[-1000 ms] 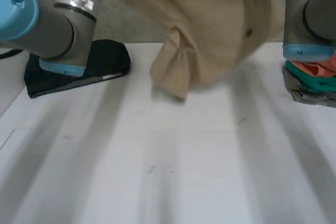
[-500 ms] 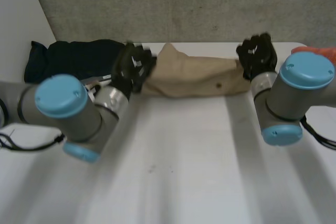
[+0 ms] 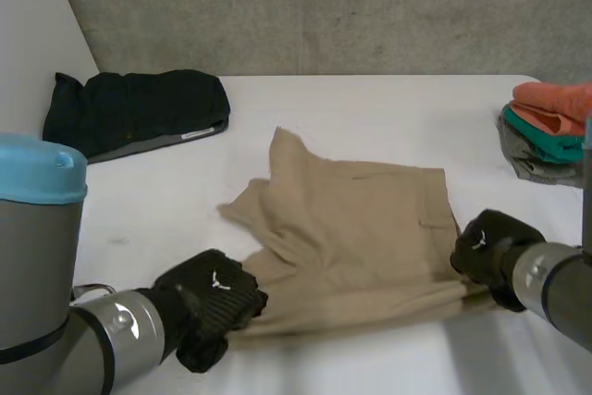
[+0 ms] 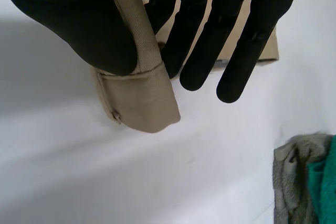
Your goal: Fold the laundry.
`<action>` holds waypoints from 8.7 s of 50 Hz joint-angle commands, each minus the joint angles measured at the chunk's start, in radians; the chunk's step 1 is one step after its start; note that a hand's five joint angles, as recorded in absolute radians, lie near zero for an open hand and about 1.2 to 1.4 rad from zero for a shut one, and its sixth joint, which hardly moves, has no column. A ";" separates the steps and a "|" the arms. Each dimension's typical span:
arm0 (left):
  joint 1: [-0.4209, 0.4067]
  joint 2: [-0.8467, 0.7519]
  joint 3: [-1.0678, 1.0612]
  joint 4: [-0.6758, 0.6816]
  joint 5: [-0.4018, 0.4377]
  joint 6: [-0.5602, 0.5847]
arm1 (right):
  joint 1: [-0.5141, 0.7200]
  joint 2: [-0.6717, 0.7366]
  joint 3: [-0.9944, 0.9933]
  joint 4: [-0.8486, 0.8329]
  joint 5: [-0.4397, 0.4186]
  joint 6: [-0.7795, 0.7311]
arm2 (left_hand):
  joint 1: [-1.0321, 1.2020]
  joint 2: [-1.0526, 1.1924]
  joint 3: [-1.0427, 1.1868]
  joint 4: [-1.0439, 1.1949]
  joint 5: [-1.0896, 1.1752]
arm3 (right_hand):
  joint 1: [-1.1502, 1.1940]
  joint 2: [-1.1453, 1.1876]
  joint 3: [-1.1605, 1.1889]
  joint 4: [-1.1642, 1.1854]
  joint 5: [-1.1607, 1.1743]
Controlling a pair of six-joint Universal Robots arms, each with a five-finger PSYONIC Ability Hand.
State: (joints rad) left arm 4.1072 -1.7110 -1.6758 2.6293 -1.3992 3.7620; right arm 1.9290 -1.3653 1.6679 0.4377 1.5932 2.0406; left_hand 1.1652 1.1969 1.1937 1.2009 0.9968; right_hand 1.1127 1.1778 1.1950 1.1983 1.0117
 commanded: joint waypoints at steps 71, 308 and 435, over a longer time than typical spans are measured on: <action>0.111 -0.083 0.347 0.873 -0.061 -0.010 | 0.050 0.140 -0.490 -0.505 0.080 0.299 | 0.231 0.199 0.203 0.195 0.225 | 0.284 0.218 0.201 0.198 0.210; 0.010 -0.325 0.163 1.011 -0.204 -0.140 | -0.245 0.362 -0.212 -0.455 -0.173 0.537 | -0.991 -1.022 -1.019 -1.026 -0.997 | 0.284 0.218 0.201 0.198 0.210; -0.030 -0.249 0.533 0.445 0.284 -0.584 | 0.100 0.374 0.182 -1.261 -0.259 0.615 | -0.946 -0.978 -0.974 -0.982 -0.952 | -0.902 -0.967 -0.984 -0.987 -0.975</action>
State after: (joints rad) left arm 4.0770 -1.9586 -1.1392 3.0615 -1.1087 3.1795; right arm 2.0298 -1.0302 1.9140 -0.8340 1.2967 2.6419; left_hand 0.1893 0.2060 0.2111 0.2020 0.0455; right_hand 0.2104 0.2148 0.2143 0.2109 0.0469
